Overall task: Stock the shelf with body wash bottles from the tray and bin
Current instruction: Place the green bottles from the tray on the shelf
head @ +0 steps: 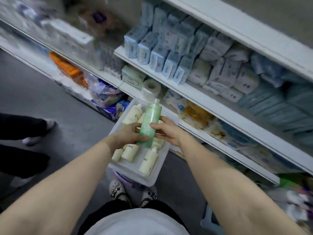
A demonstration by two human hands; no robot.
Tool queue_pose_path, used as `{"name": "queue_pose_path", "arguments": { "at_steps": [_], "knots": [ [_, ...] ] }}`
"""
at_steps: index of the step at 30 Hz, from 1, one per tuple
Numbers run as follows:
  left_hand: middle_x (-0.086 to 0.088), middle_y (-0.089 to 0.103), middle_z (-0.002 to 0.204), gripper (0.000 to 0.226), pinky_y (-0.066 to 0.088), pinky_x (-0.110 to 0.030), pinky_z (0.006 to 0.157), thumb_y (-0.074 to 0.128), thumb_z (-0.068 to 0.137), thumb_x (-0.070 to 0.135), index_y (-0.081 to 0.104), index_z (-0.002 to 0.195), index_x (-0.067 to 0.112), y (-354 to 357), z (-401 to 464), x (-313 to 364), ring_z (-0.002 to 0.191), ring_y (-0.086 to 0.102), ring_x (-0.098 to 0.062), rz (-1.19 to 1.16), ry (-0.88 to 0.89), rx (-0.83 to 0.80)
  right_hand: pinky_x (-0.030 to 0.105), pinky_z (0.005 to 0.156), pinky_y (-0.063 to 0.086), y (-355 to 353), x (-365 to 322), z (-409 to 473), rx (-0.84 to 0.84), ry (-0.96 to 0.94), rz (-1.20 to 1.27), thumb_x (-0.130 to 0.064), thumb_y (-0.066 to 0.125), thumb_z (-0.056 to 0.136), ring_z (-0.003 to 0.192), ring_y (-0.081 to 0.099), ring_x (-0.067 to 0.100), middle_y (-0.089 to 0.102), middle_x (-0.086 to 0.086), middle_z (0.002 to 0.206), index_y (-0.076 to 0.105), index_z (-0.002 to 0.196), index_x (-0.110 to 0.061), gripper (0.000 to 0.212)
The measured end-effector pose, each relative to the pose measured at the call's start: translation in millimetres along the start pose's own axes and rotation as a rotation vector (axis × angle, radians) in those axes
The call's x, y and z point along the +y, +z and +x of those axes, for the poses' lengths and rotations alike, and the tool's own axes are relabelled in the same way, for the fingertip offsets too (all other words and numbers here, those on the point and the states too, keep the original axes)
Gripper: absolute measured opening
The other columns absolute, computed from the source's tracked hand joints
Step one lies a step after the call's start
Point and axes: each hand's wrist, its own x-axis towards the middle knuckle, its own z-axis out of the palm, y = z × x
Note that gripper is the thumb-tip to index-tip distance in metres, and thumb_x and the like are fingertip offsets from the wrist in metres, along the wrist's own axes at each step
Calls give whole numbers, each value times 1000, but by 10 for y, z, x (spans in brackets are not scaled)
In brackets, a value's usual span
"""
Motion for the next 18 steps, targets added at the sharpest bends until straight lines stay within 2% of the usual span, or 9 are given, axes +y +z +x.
{"name": "queue_pose_path", "arguments": {
  "at_steps": [2, 3, 6, 10, 15, 18],
  "knots": [
    [-4, 66, 103, 59, 59, -34, 76, 81, 75, 7, 51, 126, 14, -12, -50, 196, 93, 68, -20, 13, 68, 1, 30, 82, 58, 18, -185, -104, 12, -68, -10, -12, 70, 90, 107, 70, 20, 68, 6, 125, 49, 136, -17, 51],
    [-5, 65, 104, 58, 59, -35, 75, 80, 75, 5, 50, 124, 14, -19, -78, 302, 93, 68, -21, 27, 105, 6, 31, 84, 58, 26, -278, -149, 22, -104, -20, -15, 70, 91, 108, 69, 20, 69, 5, 124, 49, 137, -18, 51],
    [-11, 63, 109, 56, 58, -44, 84, 81, 74, 5, 52, 121, 13, -72, -128, 625, 100, 66, -26, 67, 199, 17, 37, 91, 57, 42, -569, -287, 73, -207, -47, -20, 72, 90, 110, 68, 23, 67, 5, 127, 47, 140, -20, 57],
    [-10, 64, 112, 61, 58, -45, 84, 85, 70, 10, 53, 122, 15, -172, -187, 1094, 102, 66, -26, 116, 346, 8, 36, 88, 57, 31, -997, -526, 134, -357, -83, -23, 74, 89, 108, 69, 24, 67, 7, 126, 46, 140, -19, 58],
    [-7, 66, 112, 62, 57, -40, 85, 85, 72, 13, 53, 125, 17, -176, -310, 1749, 103, 67, -23, 147, 537, 20, 46, 98, 55, -31, -1582, -761, 241, -520, -152, -33, 82, 81, 109, 68, 20, 64, 2, 126, 43, 144, -22, 75],
    [-7, 64, 115, 62, 58, -39, 83, 85, 72, 16, 52, 124, 19, -178, -365, 2136, 103, 67, -23, 169, 621, 30, 43, 95, 56, -64, -1962, -914, 281, -622, -215, -30, 84, 79, 109, 68, 20, 63, 5, 129, 44, 144, -14, 78]
  ]
}}
